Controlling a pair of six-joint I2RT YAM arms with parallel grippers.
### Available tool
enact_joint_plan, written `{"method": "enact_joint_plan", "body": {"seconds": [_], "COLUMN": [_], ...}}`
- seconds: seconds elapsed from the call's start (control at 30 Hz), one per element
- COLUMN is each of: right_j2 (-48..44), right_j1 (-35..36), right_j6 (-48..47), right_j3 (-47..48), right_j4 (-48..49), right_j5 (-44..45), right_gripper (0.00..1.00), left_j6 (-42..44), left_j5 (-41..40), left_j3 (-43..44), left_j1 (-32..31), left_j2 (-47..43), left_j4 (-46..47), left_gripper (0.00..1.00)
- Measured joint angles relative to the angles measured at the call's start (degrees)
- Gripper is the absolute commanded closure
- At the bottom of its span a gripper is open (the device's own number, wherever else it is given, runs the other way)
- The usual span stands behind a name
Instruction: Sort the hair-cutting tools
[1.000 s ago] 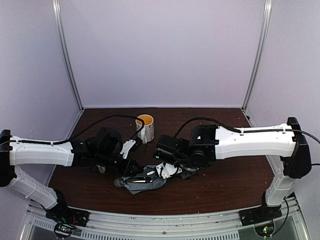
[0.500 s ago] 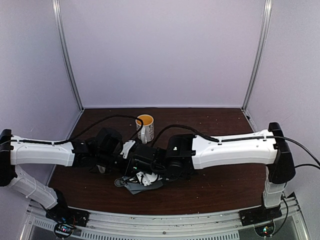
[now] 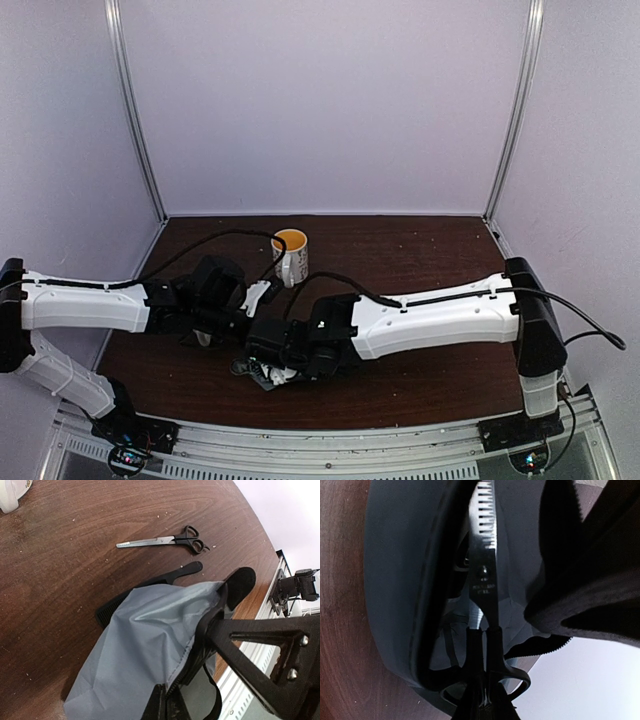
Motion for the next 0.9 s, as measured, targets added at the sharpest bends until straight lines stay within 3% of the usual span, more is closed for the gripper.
{"method": "enact_joint_plan", "body": {"seconds": [0.3, 0.9], "right_j2": [0.2, -2.2], "right_j1": [1.4, 1.8], "right_j6": [0.0, -7.5], "right_j3": [0.7, -7.0], "right_j4": [1.1, 13.7], "right_j5": [1.8, 8.0], "right_gripper": [0.91, 0.86], "left_j6": [0.0, 0.7], "left_j5": [0.4, 0.2], "left_j3": [0.0, 0.3], "left_j1": [0.0, 0.7], "left_j2": [0.7, 1.0], "left_j4": [0.0, -0.6], "left_gripper": [1.00, 1.00]}}
